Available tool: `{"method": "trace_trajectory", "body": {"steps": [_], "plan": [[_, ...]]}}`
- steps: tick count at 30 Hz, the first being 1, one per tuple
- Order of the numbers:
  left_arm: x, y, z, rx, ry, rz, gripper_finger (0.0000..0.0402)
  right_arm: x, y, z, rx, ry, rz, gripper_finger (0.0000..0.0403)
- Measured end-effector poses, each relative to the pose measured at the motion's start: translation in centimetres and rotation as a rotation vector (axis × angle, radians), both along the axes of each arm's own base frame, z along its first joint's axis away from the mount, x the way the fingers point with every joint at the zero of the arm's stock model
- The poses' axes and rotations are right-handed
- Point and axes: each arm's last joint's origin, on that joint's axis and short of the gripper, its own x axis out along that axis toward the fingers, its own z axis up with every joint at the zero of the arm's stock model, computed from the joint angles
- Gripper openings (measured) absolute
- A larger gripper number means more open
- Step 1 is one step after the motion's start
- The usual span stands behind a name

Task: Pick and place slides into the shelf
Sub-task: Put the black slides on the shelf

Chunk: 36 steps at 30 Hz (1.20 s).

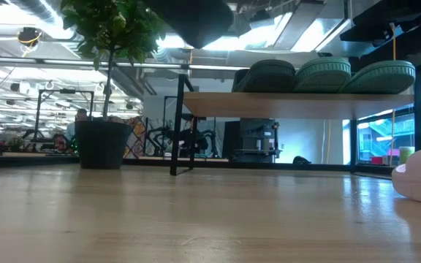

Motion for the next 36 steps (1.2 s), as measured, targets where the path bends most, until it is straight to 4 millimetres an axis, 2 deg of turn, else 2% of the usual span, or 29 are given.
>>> {"method": "trace_trajectory", "body": {"steps": [6,10,14,22,30,36], "plan": [[1.6,5.5,0.8,0.018,-0.046,0.073,0.0002,0.4,0.2,-0.3,-0.005,0.023,-0.002,0.0271],[1.6,7.6,0.8,-0.003,-0.044,0.12,0.0002,0.7,0.3,-0.5,0.008,0.04,-0.009,0.0271],[2.4,8.3,0.1,-0.001,-0.021,0.12,0.0002,1.0,0.4,-0.6,0.001,0.054,-0.009,0.0271],[5.6,9.6,-2.9,0.017,0.11,0.115,0.0002,1.0,0.4,-0.6,0.002,0.055,-0.009,0.0271],[8.0,10.0,-4.1,0.095,0.233,0.165,0.0002,1.0,0.4,-0.7,0.001,0.059,-0.01,0.0271],[8.9,10.7,-4.3,0.13,0.281,0.224,0.0002,1.0,0.4,-0.8,0.02,0.065,-0.019,0.0271]]}}
